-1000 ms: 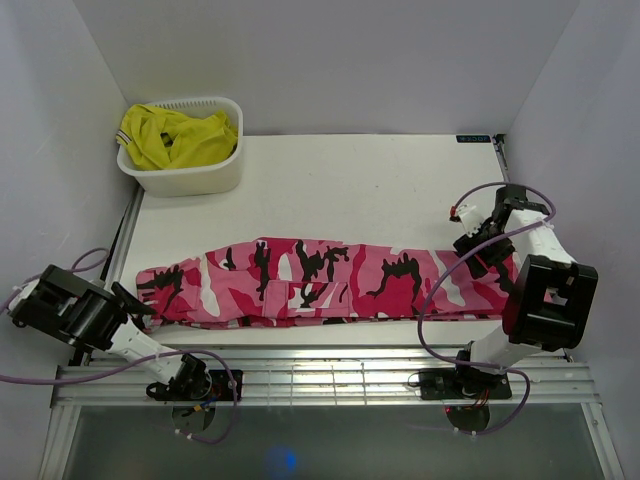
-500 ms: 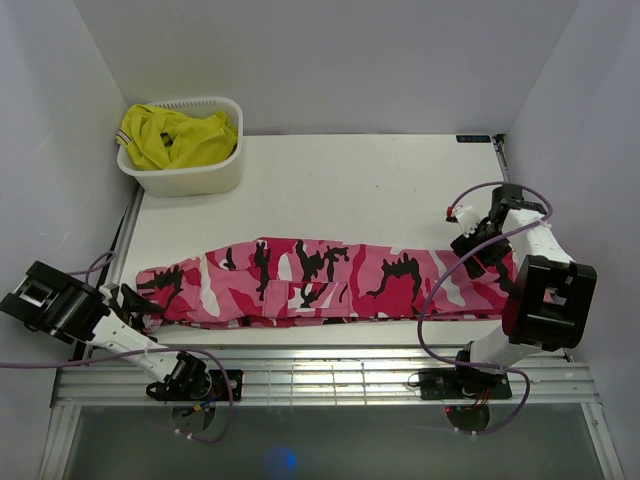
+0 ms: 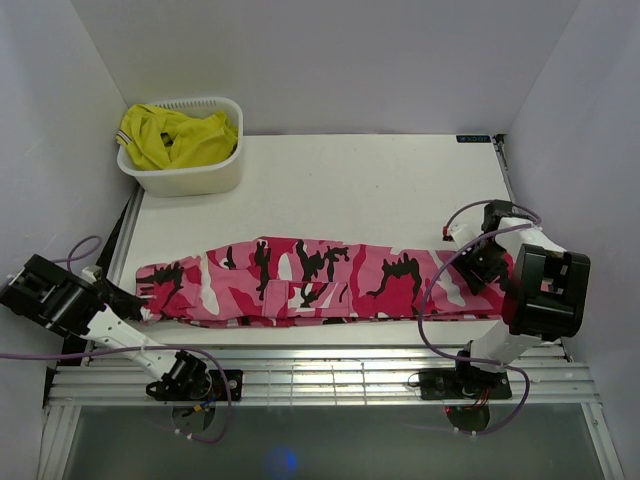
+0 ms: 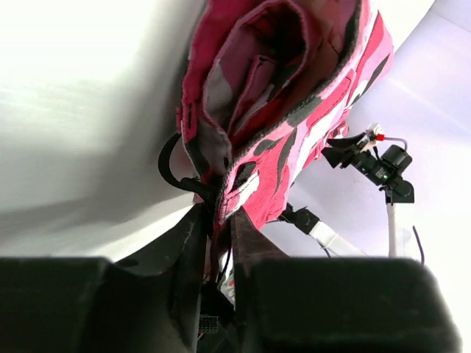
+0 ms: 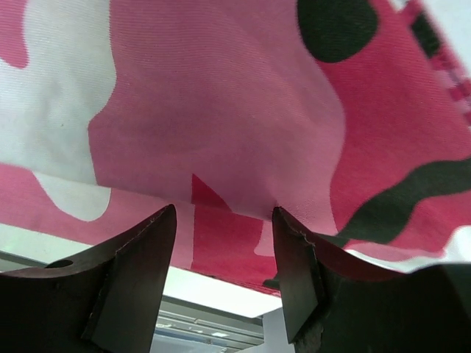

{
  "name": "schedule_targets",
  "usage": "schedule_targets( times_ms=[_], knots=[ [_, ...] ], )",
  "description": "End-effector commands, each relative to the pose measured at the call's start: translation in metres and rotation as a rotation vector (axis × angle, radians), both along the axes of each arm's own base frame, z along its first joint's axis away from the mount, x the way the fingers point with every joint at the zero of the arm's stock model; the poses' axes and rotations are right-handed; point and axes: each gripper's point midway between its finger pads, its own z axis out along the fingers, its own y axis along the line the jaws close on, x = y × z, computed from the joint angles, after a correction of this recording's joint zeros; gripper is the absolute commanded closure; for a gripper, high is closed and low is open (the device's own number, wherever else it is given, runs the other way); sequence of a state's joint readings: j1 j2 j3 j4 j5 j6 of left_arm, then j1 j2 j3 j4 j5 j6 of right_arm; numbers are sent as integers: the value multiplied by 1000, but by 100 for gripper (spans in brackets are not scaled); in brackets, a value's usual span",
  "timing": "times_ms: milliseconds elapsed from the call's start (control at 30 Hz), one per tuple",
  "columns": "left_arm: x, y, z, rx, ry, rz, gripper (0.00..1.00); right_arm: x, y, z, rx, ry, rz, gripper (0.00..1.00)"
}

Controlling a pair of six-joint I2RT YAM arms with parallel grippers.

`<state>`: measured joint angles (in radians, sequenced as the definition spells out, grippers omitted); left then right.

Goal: Fold and stack the trousers
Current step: Fold the trousers

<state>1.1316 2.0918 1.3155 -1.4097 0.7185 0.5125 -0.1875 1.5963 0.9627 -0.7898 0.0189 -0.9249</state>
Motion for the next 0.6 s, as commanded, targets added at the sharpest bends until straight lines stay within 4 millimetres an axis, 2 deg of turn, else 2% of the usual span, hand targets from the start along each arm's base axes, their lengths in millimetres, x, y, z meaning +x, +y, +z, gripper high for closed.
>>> schedule_targets(
  times_ms=[0, 100, 133, 200, 233, 267, 300, 367, 567],
  knots=[
    [14, 6, 24, 76, -120, 17, 71, 1, -6, -9, -36, 3, 14, 39],
    [13, 1, 26, 83, -132, 6, 56, 4, -6, -7, -35, -1, 14, 39],
    [13, 0, 29, 88, -151, 8, 60, 6, -6, -5, -31, -5, 14, 39],
    [17, 2, 39, 143, -214, -11, 74, 8, -3, -1, -16, -13, 16, 41],
    [24, 7, 47, 170, -256, -12, 90, 10, 0, 4, 3, -20, 20, 41],
    [27, 11, 53, 202, -284, -19, 98, 13, 5, 7, 32, -37, 25, 42],
    [32, 13, 59, 241, -326, -46, 100, 16, 7, 11, 40, -46, 27, 43],
    [48, 17, 84, 338, -430, -95, 100, 17, 9, 16, 48, -47, 37, 44],
    [92, -5, 131, 505, -692, -288, 100, 2, -4, -10, -20, 41, 57, 49]
  ],
)
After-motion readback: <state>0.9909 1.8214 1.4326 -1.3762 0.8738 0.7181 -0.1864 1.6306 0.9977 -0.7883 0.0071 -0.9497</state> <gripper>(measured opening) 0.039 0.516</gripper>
